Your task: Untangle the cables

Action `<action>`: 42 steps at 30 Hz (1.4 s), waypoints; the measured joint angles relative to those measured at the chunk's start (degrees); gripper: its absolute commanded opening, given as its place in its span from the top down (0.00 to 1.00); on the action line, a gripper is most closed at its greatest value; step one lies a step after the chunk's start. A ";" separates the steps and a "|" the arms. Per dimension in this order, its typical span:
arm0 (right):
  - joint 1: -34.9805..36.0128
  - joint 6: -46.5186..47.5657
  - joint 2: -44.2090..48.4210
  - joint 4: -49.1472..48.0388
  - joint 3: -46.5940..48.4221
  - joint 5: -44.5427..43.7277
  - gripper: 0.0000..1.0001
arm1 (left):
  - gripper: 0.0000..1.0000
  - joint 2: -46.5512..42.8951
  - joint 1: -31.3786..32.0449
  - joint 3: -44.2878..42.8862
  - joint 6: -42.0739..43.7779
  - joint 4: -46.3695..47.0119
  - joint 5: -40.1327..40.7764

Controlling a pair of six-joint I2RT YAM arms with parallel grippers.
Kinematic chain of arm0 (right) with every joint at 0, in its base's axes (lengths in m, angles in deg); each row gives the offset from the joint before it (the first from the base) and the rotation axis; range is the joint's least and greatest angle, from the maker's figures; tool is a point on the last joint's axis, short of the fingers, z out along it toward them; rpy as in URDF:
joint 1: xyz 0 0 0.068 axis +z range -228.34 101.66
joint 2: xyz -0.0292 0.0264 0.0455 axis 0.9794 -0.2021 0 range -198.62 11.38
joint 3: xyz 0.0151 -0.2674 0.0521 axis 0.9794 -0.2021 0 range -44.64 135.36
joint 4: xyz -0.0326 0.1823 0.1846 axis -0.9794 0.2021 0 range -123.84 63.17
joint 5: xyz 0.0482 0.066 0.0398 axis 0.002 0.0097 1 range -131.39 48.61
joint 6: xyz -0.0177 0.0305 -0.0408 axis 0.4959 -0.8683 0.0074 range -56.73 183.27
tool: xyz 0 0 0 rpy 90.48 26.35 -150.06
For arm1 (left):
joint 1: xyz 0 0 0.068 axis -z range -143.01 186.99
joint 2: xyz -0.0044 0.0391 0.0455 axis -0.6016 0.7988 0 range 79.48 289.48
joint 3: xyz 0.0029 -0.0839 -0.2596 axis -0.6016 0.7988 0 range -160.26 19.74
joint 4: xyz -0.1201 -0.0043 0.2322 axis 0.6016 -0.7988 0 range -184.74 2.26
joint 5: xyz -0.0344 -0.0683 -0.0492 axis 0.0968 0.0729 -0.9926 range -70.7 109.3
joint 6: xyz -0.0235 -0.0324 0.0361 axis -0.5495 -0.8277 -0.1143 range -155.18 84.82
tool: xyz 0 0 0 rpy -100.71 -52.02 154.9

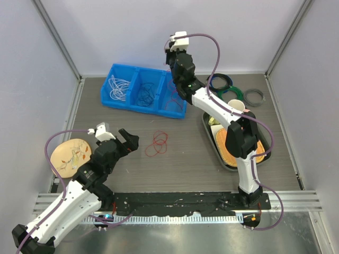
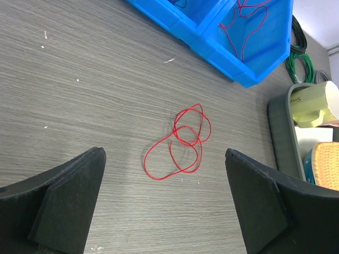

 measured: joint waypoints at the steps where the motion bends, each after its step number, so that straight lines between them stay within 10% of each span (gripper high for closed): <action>1: -0.20 -0.55 0.00 -0.50 -1.46 0.20 0.99 | 0.00 0.04 0.00 0.00 0.09 0.02 0.00; 24: -1.99 -12.35 -6.40 2.23 -17.64 -0.50 0.98 | 0.00 0.98 0.00 0.00 0.68 0.17 -0.07; 42: -1.99 -12.37 1.57 16.96 -17.18 12.02 0.22 | 0.00 4.33 0.00 0.00 0.70 0.87 -3.50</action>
